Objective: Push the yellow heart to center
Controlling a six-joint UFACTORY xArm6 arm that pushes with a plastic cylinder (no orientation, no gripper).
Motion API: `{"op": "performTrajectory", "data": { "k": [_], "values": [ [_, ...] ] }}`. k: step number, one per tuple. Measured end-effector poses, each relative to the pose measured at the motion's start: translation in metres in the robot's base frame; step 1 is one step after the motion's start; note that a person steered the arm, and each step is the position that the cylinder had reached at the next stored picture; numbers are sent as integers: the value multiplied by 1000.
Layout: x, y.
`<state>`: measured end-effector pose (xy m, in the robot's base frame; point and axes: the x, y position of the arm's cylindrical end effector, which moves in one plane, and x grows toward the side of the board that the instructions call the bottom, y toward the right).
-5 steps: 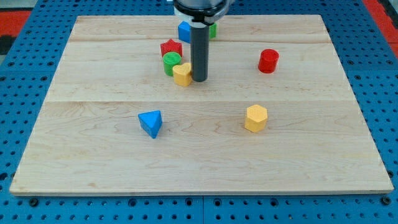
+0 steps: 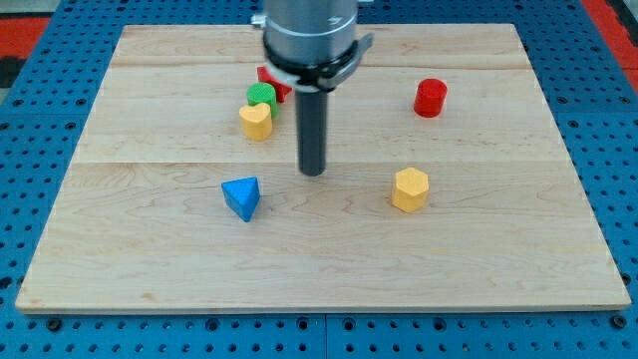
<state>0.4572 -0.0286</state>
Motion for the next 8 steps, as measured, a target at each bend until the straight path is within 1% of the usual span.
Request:
{"op": "performTrajectory", "data": {
  "k": [1, 2, 3, 4, 6, 8],
  "values": [
    [0, -50],
    [-35, -99],
    [-101, -125],
    [-123, -127],
    [-122, -119],
    [-51, -120]
  ]
}}
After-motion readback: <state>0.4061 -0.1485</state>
